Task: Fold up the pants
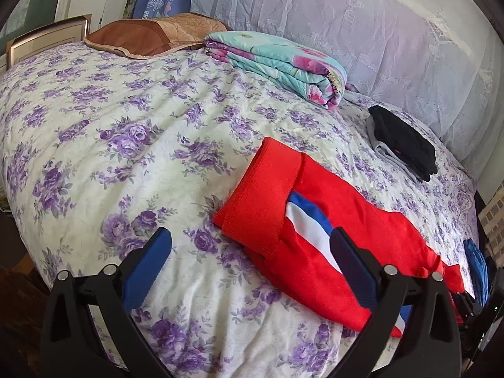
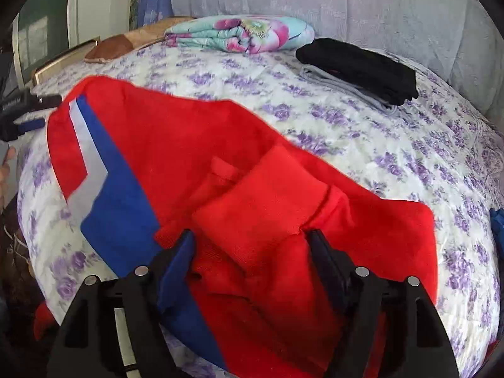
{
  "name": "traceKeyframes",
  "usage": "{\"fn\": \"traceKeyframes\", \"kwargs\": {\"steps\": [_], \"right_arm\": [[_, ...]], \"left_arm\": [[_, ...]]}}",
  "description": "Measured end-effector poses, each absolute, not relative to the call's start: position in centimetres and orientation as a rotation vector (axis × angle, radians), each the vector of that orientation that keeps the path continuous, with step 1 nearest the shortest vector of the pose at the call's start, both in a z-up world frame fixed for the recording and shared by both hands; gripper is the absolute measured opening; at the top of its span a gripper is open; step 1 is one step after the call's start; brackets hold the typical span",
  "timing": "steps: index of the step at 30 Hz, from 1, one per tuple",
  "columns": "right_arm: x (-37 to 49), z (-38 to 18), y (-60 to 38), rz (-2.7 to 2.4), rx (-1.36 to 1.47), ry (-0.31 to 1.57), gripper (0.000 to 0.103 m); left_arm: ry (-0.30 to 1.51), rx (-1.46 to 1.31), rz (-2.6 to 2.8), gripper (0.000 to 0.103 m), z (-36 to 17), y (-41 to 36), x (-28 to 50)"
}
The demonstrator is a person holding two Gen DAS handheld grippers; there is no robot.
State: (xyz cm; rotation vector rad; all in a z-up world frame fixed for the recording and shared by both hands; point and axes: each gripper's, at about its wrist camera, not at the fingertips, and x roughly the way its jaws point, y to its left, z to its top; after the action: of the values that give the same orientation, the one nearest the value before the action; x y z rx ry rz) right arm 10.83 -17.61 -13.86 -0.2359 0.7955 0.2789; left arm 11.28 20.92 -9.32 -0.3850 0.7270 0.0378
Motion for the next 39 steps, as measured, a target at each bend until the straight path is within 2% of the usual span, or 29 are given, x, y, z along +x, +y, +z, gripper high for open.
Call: {"fn": "traceKeyframes", "kwargs": {"steps": [5, 7, 9, 12, 23, 27, 33, 39], "right_arm": [[9.4, -12.2, -19.0, 0.292, -0.129, 0.692, 0.078], [9.0, -11.8, -19.8, 0.283, -0.101, 0.666, 0.087], [9.9, -13.1, -20.0, 0.289, -0.116, 0.753, 0.094], [10.1, -13.9, -19.9, 0.313, -0.126, 0.767, 0.099], [10.0, -14.0, -20.0, 0.319, -0.124, 0.764, 0.100], [9.9, -14.0, -20.0, 0.320, -0.123, 0.764, 0.100], [9.9, -14.0, -20.0, 0.320, -0.122, 0.763, 0.100], [9.9, -14.0, -19.9, 0.318, -0.124, 0.764, 0.100]], "left_arm": [[0.749, -0.427, 0.011, 0.098, -9.7, 21.4, 11.6], [0.760, -0.461, -0.003, 0.098, -10.0, 21.8, 11.8], [0.770, -0.500, -0.021, 0.098, -10.4, 22.1, 11.9], [0.780, -0.557, -0.056, 0.098, -10.9, 22.8, 12.2], [0.737, -0.829, -0.257, 0.098, -11.4, 25.5, 12.1], [0.668, -0.934, -0.333, 0.098, -10.8, 25.9, 11.2], [0.794, -0.908, -0.356, 0.098, -11.1, 23.4, 12.3], [0.806, -0.835, -0.220, 0.098, -11.7, 21.9, 13.3]]}}
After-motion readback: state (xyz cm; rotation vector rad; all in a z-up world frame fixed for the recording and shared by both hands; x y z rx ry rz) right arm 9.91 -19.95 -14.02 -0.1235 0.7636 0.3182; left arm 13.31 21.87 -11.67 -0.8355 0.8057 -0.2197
